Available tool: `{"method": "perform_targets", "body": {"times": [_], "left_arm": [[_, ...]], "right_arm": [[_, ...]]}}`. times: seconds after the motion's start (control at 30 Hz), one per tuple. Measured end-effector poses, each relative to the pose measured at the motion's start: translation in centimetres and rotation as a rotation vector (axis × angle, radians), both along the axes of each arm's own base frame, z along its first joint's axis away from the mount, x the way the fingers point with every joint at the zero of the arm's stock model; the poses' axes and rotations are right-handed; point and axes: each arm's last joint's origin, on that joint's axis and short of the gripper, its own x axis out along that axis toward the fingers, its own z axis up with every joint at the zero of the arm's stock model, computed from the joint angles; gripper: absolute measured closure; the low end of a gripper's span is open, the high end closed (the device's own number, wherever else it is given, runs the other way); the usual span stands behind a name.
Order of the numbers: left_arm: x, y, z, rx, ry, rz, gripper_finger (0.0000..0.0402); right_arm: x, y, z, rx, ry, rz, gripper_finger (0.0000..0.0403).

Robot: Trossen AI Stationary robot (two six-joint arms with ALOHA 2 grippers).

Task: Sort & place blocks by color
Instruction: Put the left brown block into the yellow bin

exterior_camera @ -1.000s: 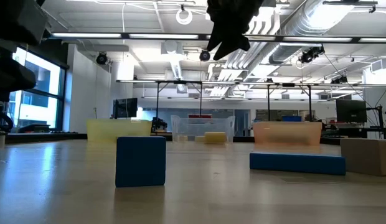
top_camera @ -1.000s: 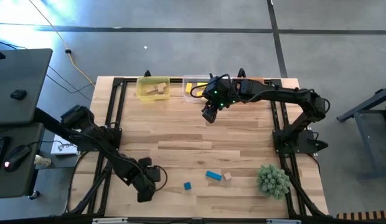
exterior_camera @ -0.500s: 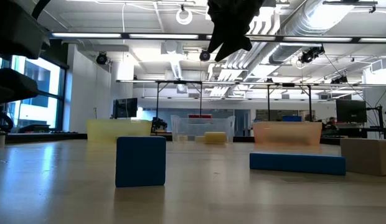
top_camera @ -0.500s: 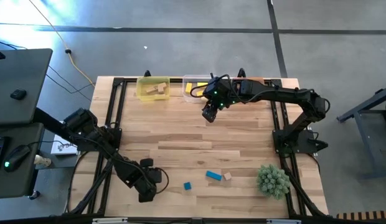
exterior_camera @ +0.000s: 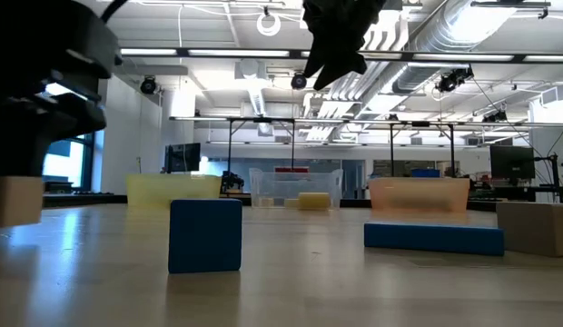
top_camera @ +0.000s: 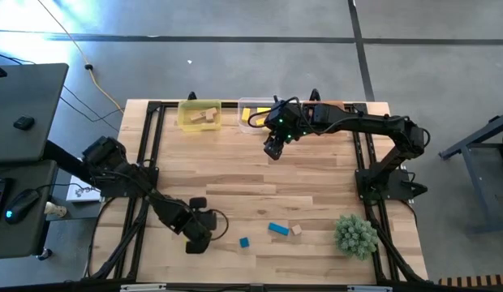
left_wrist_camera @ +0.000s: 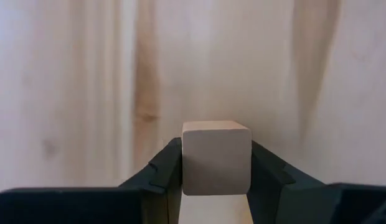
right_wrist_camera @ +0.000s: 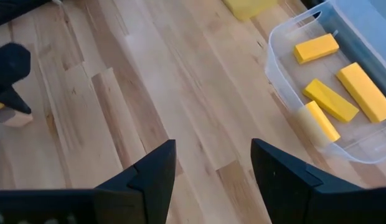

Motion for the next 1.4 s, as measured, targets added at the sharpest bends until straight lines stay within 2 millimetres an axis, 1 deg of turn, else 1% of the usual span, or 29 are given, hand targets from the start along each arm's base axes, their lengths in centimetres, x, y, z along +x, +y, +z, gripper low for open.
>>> {"method": "perform_targets", "body": {"times": [0.1,0.27,0.43,0.67,0.9,1.1,1.23,1.4], "left_arm": [[0.3,1.6,0.7,0.026,0.006,-0.006,0.0297],[0.6,4.9,2.4,0.098,-0.01,0.012,0.0297],[1.1,8.8,4.0,0.143,-0.051,0.05,0.0297],[0.9,14.8,5.9,0.198,-0.095,0.163,0.0297],[-0.5,21.4,7.4,0.283,-0.132,0.372,0.0297],[-2.2,26.9,7.9,0.338,-0.166,0.552,0.0296],[-3.7,29.8,8.1,0.366,-0.176,0.633,0.0287],[-5.5,32.5,8.3,0.379,-0.192,0.721,0.029]], "right_arm": [[0.0,-0.1,0.0,-0.021,0.005,0.004,0.0209],[-0.1,-0.2,0.0,-0.077,0.025,0.012,0.0209],[-0.1,-0.2,0.0,-0.115,0.037,0.061,0.0209],[-0.3,-0.9,0.0,-0.153,0.049,0.094,0.0209],[-0.5,-2.8,0.2,-0.168,0.026,0.046,0.0209],[-1.0,-4.5,0.2,-0.178,0.027,0.005,0.0209],[-1.4,-5.6,0.2,-0.193,0.033,-0.007,0.0209],[-1.6,-6.7,0.4,-0.204,0.006,-0.044,0.0209]]}}
